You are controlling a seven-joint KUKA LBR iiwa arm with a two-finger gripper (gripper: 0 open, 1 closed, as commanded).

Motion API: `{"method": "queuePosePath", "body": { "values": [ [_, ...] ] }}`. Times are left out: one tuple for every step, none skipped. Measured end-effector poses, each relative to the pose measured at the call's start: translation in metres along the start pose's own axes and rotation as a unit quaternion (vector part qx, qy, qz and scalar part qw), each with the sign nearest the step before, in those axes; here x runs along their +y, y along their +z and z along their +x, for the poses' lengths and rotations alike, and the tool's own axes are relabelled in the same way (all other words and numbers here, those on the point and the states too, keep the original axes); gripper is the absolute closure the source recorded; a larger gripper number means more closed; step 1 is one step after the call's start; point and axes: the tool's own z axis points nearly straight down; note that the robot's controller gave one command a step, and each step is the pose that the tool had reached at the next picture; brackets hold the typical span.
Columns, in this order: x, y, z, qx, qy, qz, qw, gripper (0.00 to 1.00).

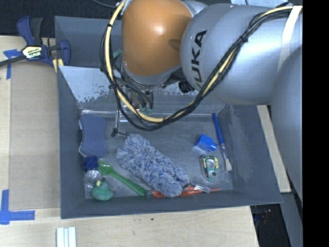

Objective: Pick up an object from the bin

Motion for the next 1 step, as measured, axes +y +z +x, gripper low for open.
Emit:
{"method": "queuePosePath", "body": {
  "values": [
    [-0.0014, -0.0054, -0.0017, -0.0043, 0.002, -0.001, 1.0000, 0.00]
  ]
}}
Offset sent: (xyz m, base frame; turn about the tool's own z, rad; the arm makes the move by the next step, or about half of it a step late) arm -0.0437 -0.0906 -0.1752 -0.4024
